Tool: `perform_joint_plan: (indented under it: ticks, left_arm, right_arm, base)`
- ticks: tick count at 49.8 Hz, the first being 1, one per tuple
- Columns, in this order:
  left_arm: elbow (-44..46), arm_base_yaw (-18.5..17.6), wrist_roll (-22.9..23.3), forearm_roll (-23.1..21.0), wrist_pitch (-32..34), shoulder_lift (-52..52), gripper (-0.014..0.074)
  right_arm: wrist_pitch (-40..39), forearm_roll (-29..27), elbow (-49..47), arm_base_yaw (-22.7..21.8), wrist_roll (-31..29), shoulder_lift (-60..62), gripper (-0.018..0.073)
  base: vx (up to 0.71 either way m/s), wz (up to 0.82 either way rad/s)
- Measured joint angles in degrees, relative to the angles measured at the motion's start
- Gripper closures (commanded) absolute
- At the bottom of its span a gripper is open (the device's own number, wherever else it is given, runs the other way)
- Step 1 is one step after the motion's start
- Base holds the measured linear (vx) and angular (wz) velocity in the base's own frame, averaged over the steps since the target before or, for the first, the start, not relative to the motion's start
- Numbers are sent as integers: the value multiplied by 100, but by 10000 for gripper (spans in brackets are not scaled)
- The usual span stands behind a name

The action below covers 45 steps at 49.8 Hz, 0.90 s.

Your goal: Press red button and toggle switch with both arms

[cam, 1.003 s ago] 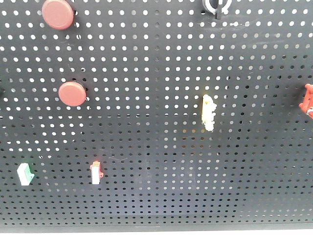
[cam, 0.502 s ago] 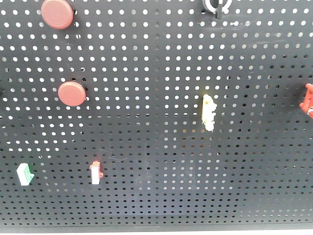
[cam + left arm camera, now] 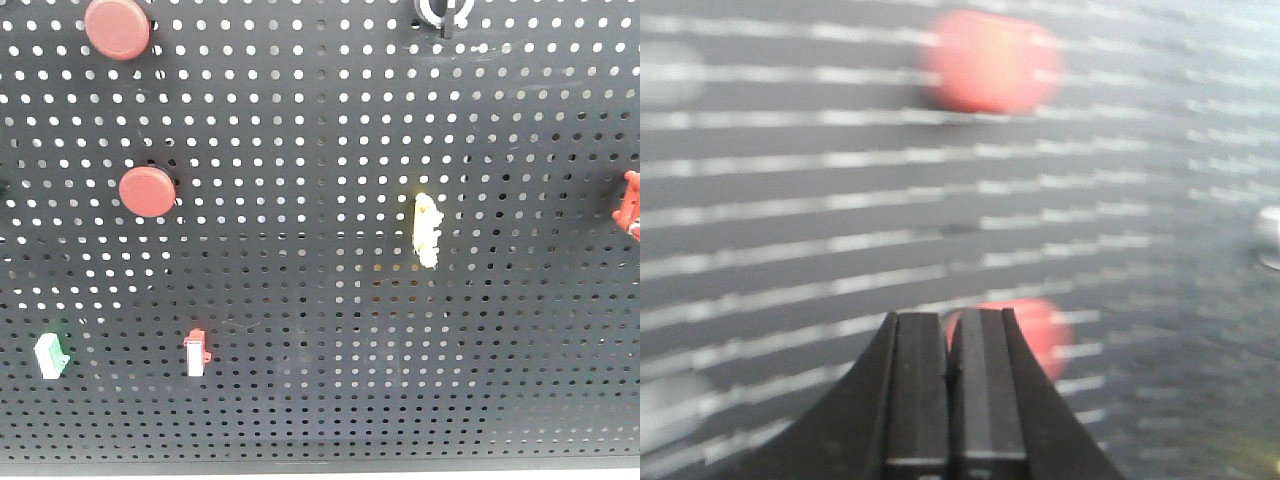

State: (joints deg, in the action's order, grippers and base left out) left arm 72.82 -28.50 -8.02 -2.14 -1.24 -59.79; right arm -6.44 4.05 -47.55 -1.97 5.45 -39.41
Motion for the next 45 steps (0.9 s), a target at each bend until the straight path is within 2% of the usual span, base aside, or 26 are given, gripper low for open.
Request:
perform_joint_plan:
  ticks: [17, 29, 38, 45]
  left_arm:
    - [84, -51, -55, 0, 413, -676, 596]
    - [101, -76, -55, 19, 996, -934, 596]
    - [106, -102, -55, 33, 917, -846, 596]
    - [9, -120, -55, 214, 458, -518, 596]
  right_arm:
    - [-5, 0, 0, 0, 0, 0, 559]
    - [-5, 0, 0, 0, 0, 0, 559]
    - [-3, 0, -4, 0, 0, 0, 559]
    - [-6, 0, -18, 0, 113, 0, 559]
  base:
    - [0, 0]
    - [0, 0]
    - [0, 0]
    - [0, 0]
